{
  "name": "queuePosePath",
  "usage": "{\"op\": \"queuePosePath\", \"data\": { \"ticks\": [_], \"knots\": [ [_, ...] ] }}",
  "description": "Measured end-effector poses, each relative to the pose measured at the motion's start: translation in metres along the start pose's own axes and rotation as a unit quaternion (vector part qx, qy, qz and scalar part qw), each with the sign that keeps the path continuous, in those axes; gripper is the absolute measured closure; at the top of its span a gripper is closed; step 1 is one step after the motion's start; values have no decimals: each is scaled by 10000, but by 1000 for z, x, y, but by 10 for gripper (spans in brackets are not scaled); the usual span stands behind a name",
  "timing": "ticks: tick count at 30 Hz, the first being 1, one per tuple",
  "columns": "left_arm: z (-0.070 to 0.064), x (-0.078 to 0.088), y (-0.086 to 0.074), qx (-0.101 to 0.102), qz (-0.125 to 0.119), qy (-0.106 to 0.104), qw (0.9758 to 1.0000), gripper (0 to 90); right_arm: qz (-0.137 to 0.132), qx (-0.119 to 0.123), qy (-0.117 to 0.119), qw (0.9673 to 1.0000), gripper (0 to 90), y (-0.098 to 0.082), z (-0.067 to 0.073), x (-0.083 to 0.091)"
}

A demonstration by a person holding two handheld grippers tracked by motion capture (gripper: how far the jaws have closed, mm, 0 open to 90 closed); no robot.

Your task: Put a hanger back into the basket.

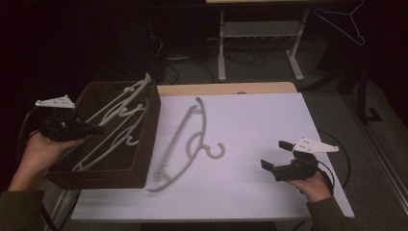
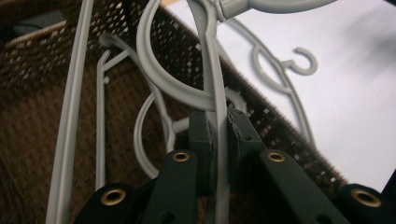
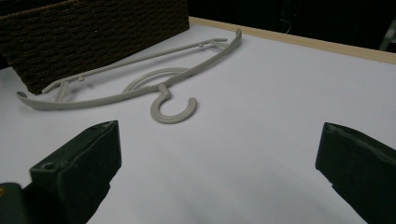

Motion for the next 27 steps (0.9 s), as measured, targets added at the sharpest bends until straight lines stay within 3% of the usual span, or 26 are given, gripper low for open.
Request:
{"op": "queuePosePath", "data": {
  "ticks": [8,11,27],
  "knots": [
    [13,-5,-14,165,152,24,9997,821,10,-2,-6,10000,0,-1,0,-1],
    [17,-8,-18,125,315,51,9994,821,17,-2,-6,10000,0,0,0,-1],
    [27,-30,-26,168,674,76,9976,821,2,-27,-9,10000,0,-1,0,0]
  ]
}}
Point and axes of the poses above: each handheld gripper's, and its own axes: x roughly backward along the jaws, y roughly out of its top, z roughly to its left, the point moved 2 cm from there along -x, roughly forward along the jaws, and after that the axes turned 4 degrees about x, right-handed, at the moved point
